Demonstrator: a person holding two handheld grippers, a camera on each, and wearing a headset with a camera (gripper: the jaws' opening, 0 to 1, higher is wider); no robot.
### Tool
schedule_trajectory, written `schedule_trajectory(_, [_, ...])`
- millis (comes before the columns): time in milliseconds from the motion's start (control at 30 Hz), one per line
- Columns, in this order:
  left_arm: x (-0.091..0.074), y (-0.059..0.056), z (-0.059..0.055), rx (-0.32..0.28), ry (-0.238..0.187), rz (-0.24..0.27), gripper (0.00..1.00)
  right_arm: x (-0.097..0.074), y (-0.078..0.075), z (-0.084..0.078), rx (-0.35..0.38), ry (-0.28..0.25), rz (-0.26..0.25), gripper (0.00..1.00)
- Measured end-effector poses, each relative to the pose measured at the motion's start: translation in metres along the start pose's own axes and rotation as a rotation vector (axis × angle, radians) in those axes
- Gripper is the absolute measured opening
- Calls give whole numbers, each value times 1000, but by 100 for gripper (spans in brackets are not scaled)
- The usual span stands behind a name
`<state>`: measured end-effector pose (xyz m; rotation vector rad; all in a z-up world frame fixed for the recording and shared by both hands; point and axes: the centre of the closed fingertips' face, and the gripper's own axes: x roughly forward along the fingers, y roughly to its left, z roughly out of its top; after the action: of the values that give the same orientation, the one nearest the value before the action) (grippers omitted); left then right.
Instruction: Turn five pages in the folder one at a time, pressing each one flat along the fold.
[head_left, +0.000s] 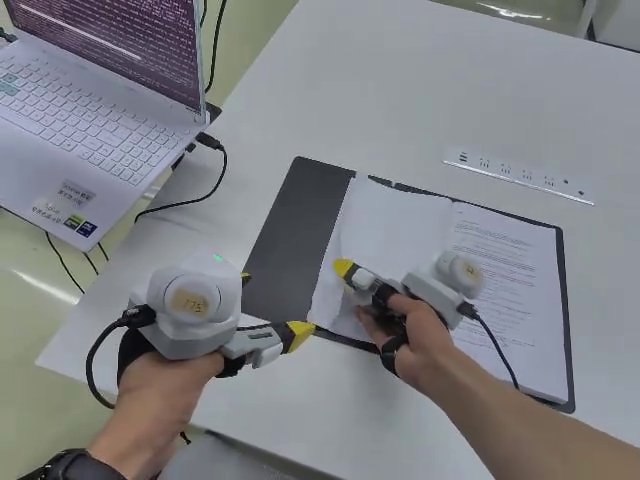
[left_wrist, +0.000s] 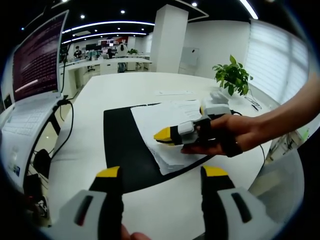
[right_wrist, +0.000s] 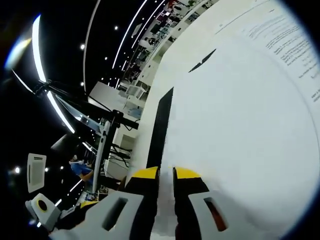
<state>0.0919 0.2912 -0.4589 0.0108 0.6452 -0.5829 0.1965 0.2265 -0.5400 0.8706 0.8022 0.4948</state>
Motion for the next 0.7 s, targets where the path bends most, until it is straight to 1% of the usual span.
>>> schedule_trajectory(67, [0, 0, 0, -2, 0, -1, 62, 0, 1, 1, -8, -1, 5, 9])
schedule_trajectory(133, [1, -1, 0, -6, -2, -5, 62, -1, 4, 1, -12, -4, 15, 12])
schedule_trajectory(267, [3, -2, 1, 0, 1, -22, 60, -8, 8, 0, -45, 5, 23, 16])
schedule_trajectory(367, [4, -2, 5, -4, -16, -43, 56, -15, 8, 1, -64, 11, 23, 20])
schedule_trajectory(433, [3, 1, 8, -2, -28, -43, 53, -19, 7, 2, -89, 17, 21, 22])
schedule_trajectory(533, [6, 5, 7, 5, -23, -49, 48, -28, 2, 4, -142, 25, 8, 23])
schedule_trajectory(600, [8, 8, 6, 13, -14, -52, 47, -35, -1, 4, -176, 32, -6, 23])
schedule_trajectory(700, [11, 10, 8, 17, -17, -57, 45, -44, -6, 3, -214, 46, -22, 23])
